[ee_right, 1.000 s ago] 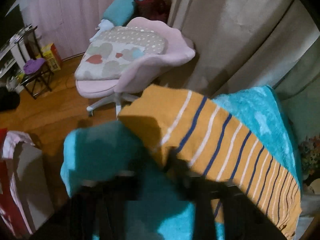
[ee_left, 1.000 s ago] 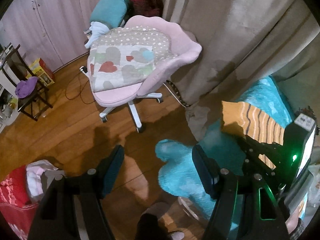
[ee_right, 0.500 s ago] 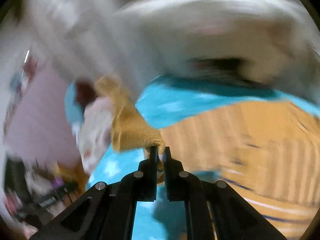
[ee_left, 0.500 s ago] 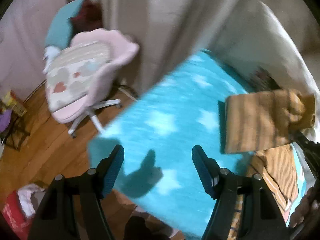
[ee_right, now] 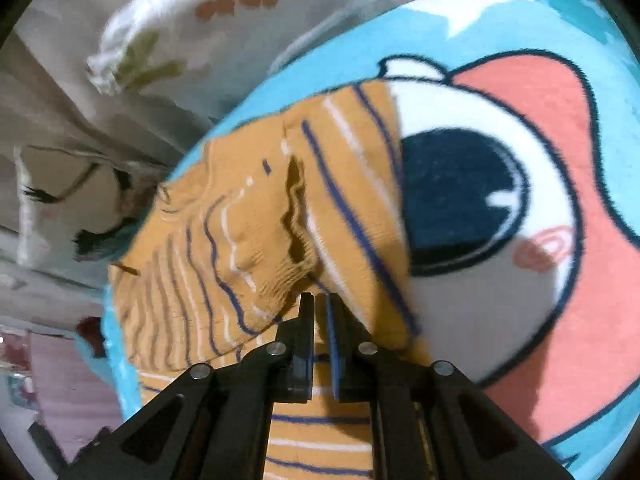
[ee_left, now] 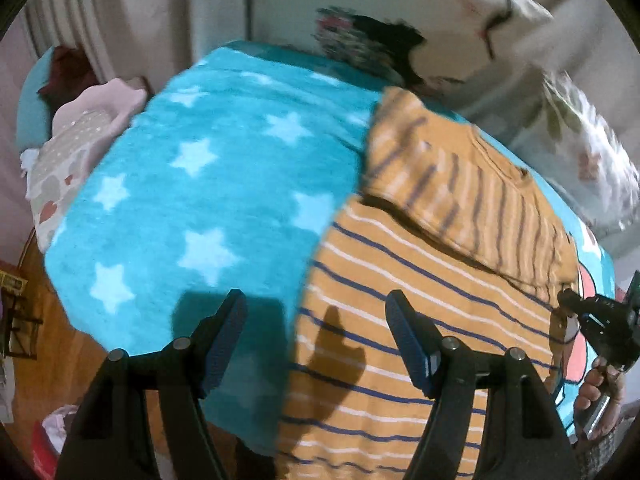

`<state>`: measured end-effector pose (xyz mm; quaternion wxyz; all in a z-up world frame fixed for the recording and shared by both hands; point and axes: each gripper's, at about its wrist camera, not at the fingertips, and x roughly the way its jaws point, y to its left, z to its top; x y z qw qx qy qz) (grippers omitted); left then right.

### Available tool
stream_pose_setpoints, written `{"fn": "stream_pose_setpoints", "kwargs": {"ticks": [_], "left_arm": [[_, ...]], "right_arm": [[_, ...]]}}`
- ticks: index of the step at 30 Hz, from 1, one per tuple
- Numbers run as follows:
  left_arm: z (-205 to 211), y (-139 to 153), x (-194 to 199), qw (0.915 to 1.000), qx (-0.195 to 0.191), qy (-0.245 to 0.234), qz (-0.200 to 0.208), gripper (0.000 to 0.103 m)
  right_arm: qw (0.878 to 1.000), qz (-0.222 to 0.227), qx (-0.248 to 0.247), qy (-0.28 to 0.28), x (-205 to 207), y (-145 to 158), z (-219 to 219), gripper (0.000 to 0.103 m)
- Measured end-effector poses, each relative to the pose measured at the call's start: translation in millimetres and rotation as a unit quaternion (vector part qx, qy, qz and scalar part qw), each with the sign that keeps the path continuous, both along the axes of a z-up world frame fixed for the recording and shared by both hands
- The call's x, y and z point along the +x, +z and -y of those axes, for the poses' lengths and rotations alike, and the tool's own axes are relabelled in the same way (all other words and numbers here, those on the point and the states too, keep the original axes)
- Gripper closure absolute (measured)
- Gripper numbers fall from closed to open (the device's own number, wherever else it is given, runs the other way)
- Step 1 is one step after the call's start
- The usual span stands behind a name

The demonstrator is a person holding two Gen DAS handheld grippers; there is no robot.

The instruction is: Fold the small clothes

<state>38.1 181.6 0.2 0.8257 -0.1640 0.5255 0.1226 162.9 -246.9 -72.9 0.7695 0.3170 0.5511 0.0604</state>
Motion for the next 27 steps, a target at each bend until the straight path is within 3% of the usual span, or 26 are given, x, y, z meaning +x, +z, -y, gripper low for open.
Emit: {"fn": "stream_pose_setpoints", "kwargs": {"ticks": [7, 9, 15, 18, 21, 25, 27], "left_arm": [[41.6, -9.3, 5.9, 0.9997, 0.004, -0.022, -0.013, 0.032], [54.1, -14.1, 7.4, 0.999, 0.023, -0.031, -0.021, 0.032], [83.6, -36.0, 12.4, 0.9939, 0.078, -0.066, -0.041, 0.032], [85.4, -50.7, 14.4, 0.9931, 0.07, -0.072, -0.06, 0.032], [84.4, -62.6, 15.8, 0.9929, 0.052, -0.082, -0.067, 0.032], [83.4, -71.9, 21.5, 0.9909, 0.056, -0.1, -0.069, 0.032], [81.5, -73.6, 22.8, 0.9903, 0.055, -0.109, -0.066, 0.031]], "right_arm": [[0.997, 0.035, -0.047, 0.044, -7.2, 27.5, 0.9, 0.091], [0.995, 0.046, -0.062, 0.066, -12.5, 35.3, 4.0, 0.091], [0.982, 0.055, -0.104, 0.147, -21.4, 33.5, -43.0, 0.089], [0.976, 0.037, -0.126, 0.175, -30.7, 20.8, -65.9, 0.082], [0.968, 0.02, -0.152, 0.197, -41.7, 7.6, -84.4, 0.082], [0.96, 0.015, -0.19, 0.204, -56.2, 4.2, -94.5, 0.081], [0.958, 0.009, -0.204, 0.199, -59.1, 2.2, -96.7, 0.075]]}}
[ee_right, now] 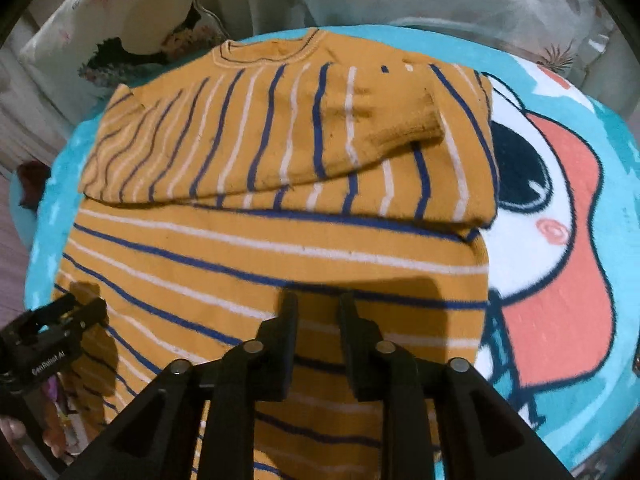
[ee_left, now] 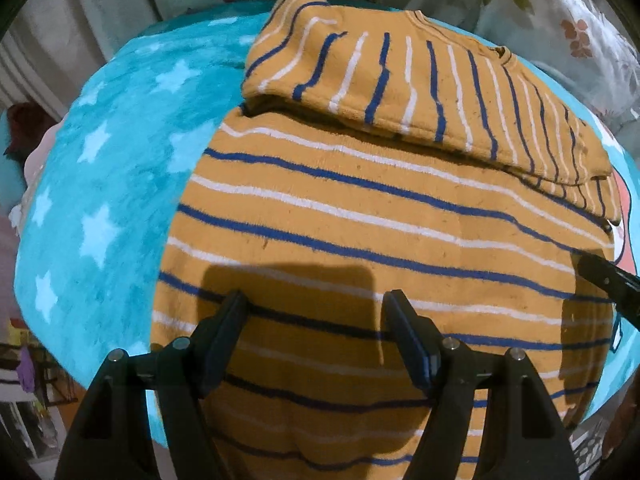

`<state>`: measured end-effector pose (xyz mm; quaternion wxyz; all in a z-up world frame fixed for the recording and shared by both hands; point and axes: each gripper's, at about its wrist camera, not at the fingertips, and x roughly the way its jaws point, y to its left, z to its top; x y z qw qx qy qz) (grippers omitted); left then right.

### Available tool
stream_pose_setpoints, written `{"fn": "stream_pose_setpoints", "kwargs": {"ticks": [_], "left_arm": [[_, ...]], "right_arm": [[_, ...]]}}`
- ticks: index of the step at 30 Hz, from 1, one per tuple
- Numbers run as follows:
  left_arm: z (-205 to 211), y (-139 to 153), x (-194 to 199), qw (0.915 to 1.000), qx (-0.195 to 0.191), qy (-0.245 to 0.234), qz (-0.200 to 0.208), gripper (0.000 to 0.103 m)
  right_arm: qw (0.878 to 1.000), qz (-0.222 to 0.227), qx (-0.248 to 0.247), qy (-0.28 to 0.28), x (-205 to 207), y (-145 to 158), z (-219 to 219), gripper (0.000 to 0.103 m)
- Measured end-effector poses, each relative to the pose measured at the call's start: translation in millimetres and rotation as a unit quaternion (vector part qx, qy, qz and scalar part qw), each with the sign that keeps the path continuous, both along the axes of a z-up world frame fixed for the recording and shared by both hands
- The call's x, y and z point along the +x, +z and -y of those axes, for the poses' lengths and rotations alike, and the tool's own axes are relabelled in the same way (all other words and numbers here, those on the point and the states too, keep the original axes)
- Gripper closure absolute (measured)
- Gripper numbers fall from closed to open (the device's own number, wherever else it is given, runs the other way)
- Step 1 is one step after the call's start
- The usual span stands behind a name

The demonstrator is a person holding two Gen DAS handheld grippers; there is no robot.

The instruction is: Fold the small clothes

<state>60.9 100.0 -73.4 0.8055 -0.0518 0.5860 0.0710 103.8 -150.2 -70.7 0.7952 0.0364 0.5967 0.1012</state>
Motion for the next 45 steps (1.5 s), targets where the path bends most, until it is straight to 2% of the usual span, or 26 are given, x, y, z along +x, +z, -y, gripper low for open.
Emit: {"fn": "stream_pose_setpoints", "kwargs": {"ticks": [5, 11, 13, 27, 38, 41, 45], "left_arm": [[-7.3, -3.8, 3.5, 0.9999, -0.003, -0.017, 0.001, 0.02], [-15.1, -12.7, 6.6, 0.9997, -0.007, -0.021, -0.014, 0.003], [-15.8, -15.2, 6.3, 0.9995, -0.008, -0.026, -0.017, 0.0], [-17.6, -21.7, 3.6, 0.9992, -0.009, -0.036, -0.017, 0.0], [-11.9, -15.7, 6.5, 0.997, -0.016, -0.072, -0.025, 0.0], [-20.7, -3.1, 2.9, 0.9974, -0.033, -0.062, -0.015, 0.0], [-31.7, 35.6, 1.0, 0.998, -0.022, -0.05, 0.032, 0.0]], "right_arm": [[0.999, 0.003, -0.029, -0.018, 0.9, -2.6, -9.0, 0.069], [0.998, 0.017, -0.053, -0.032, -0.2, -3.2, -19.7, 0.054], [0.997, 0.023, -0.06, -0.037, -0.5, -3.9, -23.8, 0.049], [0.994, 0.039, -0.074, -0.071, 0.7, -6.7, -31.2, 0.027], [0.993, 0.054, -0.077, -0.076, -2.9, -13.5, -35.6, 0.006], [0.992, 0.054, -0.079, -0.084, -3.3, -15.2, -34.5, 0.001], [0.991, 0.065, -0.082, -0.087, -4.9, -15.3, -33.2, 0.001]]}}
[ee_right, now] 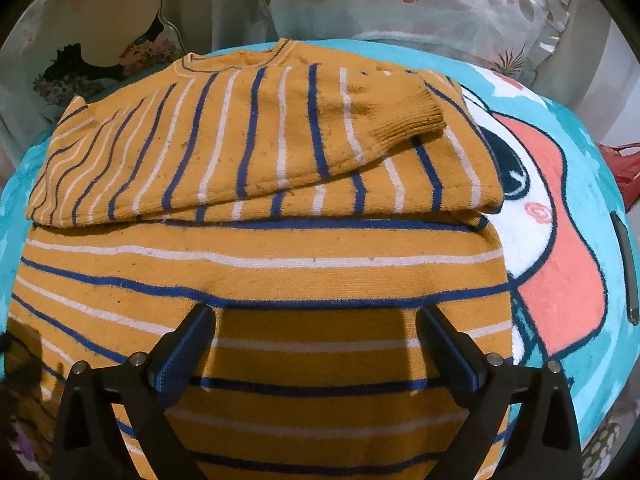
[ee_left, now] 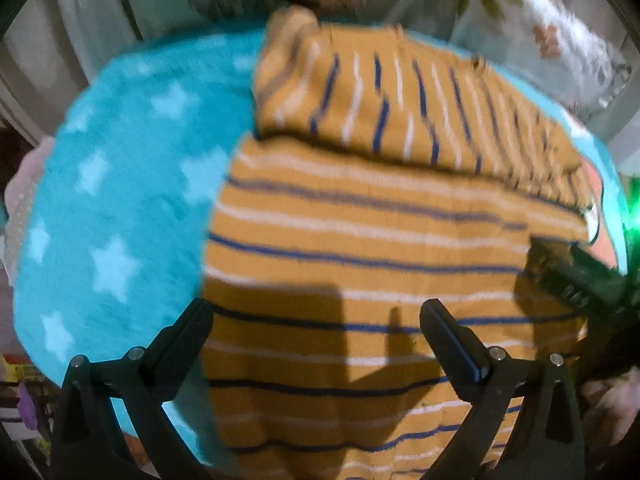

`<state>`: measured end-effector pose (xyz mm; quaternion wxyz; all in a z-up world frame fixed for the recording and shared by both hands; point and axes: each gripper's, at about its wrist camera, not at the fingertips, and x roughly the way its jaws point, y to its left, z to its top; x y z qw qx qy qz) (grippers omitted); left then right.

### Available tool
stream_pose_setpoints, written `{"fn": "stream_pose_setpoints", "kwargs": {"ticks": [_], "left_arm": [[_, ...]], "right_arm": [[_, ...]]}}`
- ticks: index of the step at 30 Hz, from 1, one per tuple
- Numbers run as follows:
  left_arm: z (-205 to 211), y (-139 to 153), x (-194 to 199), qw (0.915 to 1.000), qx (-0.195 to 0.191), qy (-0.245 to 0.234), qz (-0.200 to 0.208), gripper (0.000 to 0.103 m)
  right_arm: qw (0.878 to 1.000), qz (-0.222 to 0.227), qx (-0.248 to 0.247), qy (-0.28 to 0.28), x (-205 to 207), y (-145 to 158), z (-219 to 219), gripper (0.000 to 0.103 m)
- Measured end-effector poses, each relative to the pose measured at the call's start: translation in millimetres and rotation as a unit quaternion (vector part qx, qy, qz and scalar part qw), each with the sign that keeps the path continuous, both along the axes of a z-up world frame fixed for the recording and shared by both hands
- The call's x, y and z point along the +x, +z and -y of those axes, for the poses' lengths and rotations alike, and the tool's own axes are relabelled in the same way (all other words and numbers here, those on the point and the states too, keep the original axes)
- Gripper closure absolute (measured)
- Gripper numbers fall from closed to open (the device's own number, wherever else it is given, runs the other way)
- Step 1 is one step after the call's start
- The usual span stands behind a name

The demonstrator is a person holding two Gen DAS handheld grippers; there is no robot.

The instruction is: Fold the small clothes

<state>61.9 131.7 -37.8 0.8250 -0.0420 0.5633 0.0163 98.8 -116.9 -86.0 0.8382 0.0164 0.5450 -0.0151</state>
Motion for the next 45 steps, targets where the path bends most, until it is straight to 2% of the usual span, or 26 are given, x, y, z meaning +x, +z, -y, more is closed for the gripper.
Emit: {"fn": "stream_pose_setpoints", "kwargs": {"ticks": [7, 11, 16, 26, 35, 39, 45], "left_arm": [[-8.3, 57.2, -2.1, 0.9975, 0.02, 0.006, 0.068, 0.0], [-6.4, 71.2, -5.8, 0.9956, 0.034, -0.001, 0.087, 0.0], [-4.6, 75.6, -10.5, 0.995, 0.041, -0.011, 0.09, 0.0], [-7.3, 66.4, -10.5, 0.9966, 0.043, -0.012, 0.069, 0.0], [-7.2, 49.7, -7.3, 0.9994, 0.017, -0.023, 0.018, 0.0], [-4.0, 37.6, -5.7, 0.9992, 0.027, -0.027, -0.012, 0.0], [-4.2, 27.7, -4.9, 0.9986, 0.028, -0.03, -0.034, 0.0]], "right_arm": [[1.0, 0.031, -0.005, -0.002, -9.8, -1.6, -0.7, 0.0], [0.999, 0.042, -0.006, -0.001, -13.1, -1.7, -2.4, 0.0], [0.999, 0.043, -0.007, 0.0, -14.5, -1.7, -2.7, 0.0], [0.999, 0.041, -0.007, -0.002, -15.4, -2.1, -2.4, 0.0], [0.999, 0.04, -0.007, -0.004, -14.3, -1.8, -2.2, 0.0], [0.999, 0.04, -0.007, -0.003, -14.3, -1.8, -2.1, 0.0], [0.999, 0.04, -0.007, -0.003, -14.5, -1.7, -2.1, 0.0]]}}
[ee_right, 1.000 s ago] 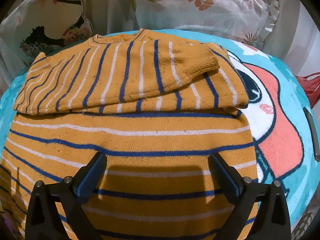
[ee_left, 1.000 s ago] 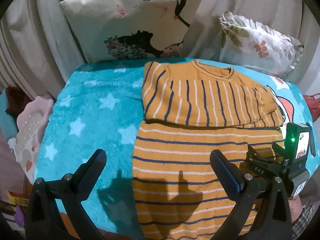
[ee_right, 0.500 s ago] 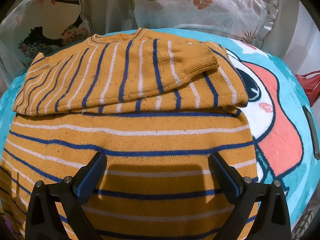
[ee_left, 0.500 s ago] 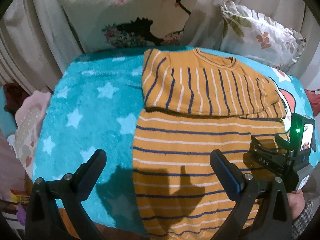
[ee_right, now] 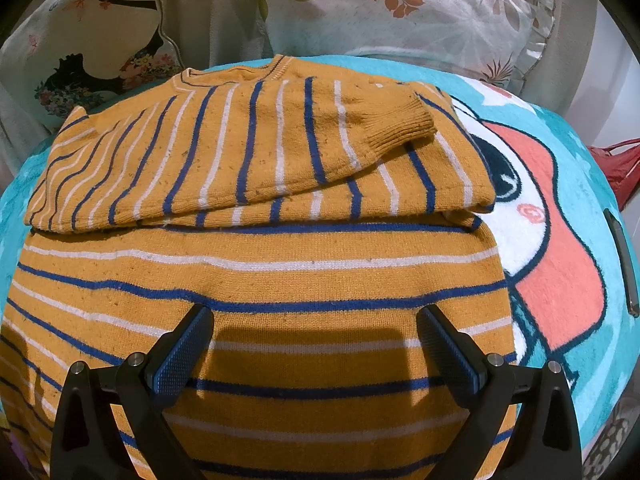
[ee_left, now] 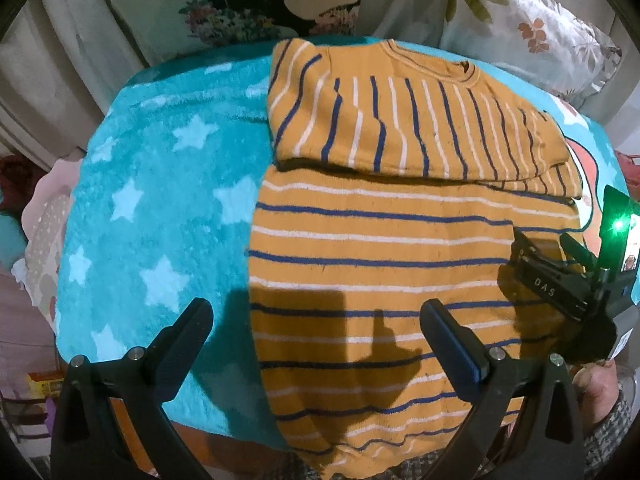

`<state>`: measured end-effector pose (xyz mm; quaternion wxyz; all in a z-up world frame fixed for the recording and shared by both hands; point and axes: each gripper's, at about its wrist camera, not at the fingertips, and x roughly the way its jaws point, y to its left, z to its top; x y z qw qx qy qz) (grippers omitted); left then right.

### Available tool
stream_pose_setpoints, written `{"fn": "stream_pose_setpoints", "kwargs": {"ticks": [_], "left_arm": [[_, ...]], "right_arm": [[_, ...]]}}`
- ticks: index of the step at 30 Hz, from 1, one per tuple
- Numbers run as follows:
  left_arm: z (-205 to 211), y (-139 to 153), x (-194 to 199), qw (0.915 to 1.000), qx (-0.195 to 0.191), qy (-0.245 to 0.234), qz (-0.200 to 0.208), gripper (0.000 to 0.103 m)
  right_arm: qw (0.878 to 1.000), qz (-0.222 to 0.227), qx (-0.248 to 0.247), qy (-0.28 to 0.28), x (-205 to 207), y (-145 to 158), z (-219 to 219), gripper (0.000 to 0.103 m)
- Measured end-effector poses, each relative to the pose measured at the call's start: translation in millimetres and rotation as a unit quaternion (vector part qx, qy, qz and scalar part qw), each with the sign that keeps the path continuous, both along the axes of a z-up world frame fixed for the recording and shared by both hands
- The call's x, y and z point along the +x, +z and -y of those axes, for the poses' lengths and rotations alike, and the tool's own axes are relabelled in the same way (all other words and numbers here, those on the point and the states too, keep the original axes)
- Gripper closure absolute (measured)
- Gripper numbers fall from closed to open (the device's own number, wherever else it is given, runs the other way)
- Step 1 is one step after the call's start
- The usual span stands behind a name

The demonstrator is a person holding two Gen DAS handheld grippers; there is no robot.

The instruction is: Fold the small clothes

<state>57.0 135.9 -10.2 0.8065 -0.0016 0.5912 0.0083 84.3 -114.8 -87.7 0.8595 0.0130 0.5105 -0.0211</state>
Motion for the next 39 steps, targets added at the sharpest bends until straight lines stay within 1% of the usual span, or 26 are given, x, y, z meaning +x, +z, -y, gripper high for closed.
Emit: {"fn": "stream_pose_setpoints", "kwargs": {"ticks": [5, 9, 10, 13, 14, 15, 17, 18, 19, 20, 22, 24, 27, 29, 39], "left_arm": [[-0.5, -2.7, 0.5, 0.9999, -0.009, -0.002, -0.007, 0.0], [0.0, 1.6, 0.3, 0.9999, -0.015, -0.006, 0.0, 0.0], [0.2, 3.4, 0.4, 0.9999, -0.015, -0.008, 0.002, 0.0], [-0.6, 16.1, -0.7, 0.9996, -0.02, -0.01, 0.015, 0.0], [-0.7, 23.2, -1.7, 0.9994, -0.023, -0.011, 0.022, 0.0], [-0.5, 29.8, -2.4, 0.9992, -0.025, -0.013, 0.03, 0.0], [0.9, 46.8, -5.7, 0.9982, -0.025, -0.017, 0.051, 0.0], [2.7, 57.6, -8.0, 0.9973, -0.023, -0.021, 0.066, 0.0], [4.1, 64.7, -9.6, 0.9967, -0.023, -0.025, 0.074, 0.0], [6.0, 72.5, -11.7, 0.9958, -0.023, -0.029, 0.084, 0.0], [9.7, 84.6, -16.0, 0.994, -0.023, -0.036, 0.1, 0.0], [12.7, 94.1, -20.4, 0.9924, -0.023, -0.043, 0.113, 0.0], [15.2, 100.4, -23.3, 0.9913, -0.021, -0.047, 0.121, 0.0], [14.2, 102.4, -25.1, 0.9911, -0.02, -0.044, 0.124, 0.0], [10.7, 99.2, -26.6, 0.9917, -0.004, -0.03, 0.125, 0.0]], "right_arm": [[1.0, 0.0, 0.0, 0.001, 0.3, -0.2, 0.0, 0.0], [1.0, -0.004, -0.001, -0.001, 1.0, 0.0, 0.8, 0.0], [1.0, -0.008, -0.001, -0.001, 2.0, 0.3, 2.3, 0.0], [0.999, -0.043, -0.007, -0.005, 12.6, 5.6, 5.1, 0.001], [0.998, -0.053, -0.016, -0.016, 15.9, 14.2, 7.1, 0.003], [0.998, -0.05, -0.015, -0.018, 17.2, 22.8, 8.0, 0.005], [0.999, -0.023, -0.014, -0.021, 14.1, 50.6, 8.9, 0.005], [1.0, 0.001, -0.02, -0.019, 11.2, 74.4, 7.7, 0.005], [0.999, 0.013, -0.025, -0.017, 9.9, 86.1, 6.7, 0.005], [0.999, 0.036, -0.036, -0.014, 6.6, 108.7, 4.9, 0.005], [0.997, 0.063, -0.044, -0.015, 2.4, 137.0, 3.9, 0.005], [0.996, 0.079, -0.043, -0.019, -1.5, 156.5, 3.1, 0.005], [0.995, 0.086, -0.039, -0.021, -6.5, 170.6, 1.3, 0.005], [0.995, 0.087, -0.037, -0.02, -8.4, 174.8, 0.7, 0.005], [0.996, 0.082, -0.034, -0.021, -14.5, 174.5, -1.6, 0.005]]}}
